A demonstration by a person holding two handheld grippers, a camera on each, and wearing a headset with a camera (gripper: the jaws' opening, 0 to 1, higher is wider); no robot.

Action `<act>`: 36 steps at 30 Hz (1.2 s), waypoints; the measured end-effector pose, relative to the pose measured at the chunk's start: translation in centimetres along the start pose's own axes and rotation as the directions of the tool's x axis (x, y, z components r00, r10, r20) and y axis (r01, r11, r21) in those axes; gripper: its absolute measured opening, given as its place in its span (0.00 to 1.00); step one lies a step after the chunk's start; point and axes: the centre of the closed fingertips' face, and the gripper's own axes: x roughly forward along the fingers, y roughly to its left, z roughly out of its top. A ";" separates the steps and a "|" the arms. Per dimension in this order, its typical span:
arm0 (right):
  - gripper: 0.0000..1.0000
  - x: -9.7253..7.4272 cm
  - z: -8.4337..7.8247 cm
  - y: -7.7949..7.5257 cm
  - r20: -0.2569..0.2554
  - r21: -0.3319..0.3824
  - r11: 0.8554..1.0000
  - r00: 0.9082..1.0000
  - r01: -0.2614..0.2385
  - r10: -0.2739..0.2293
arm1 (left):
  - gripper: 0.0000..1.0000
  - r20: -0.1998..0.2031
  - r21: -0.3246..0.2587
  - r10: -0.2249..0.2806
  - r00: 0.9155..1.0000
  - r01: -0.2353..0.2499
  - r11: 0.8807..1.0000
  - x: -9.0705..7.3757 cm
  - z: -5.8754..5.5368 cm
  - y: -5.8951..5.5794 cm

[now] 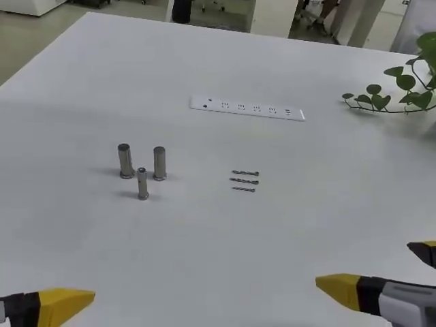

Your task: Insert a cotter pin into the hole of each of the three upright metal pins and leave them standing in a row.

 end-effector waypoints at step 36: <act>0.96 -0.4 -0.4 -0.8 -0.024 -0.004 0.999 0.999 0.038 -0.038 | 0.94 -0.003 0.075 -0.067 0.998 0.067 0.995 2.3 2.6 0.6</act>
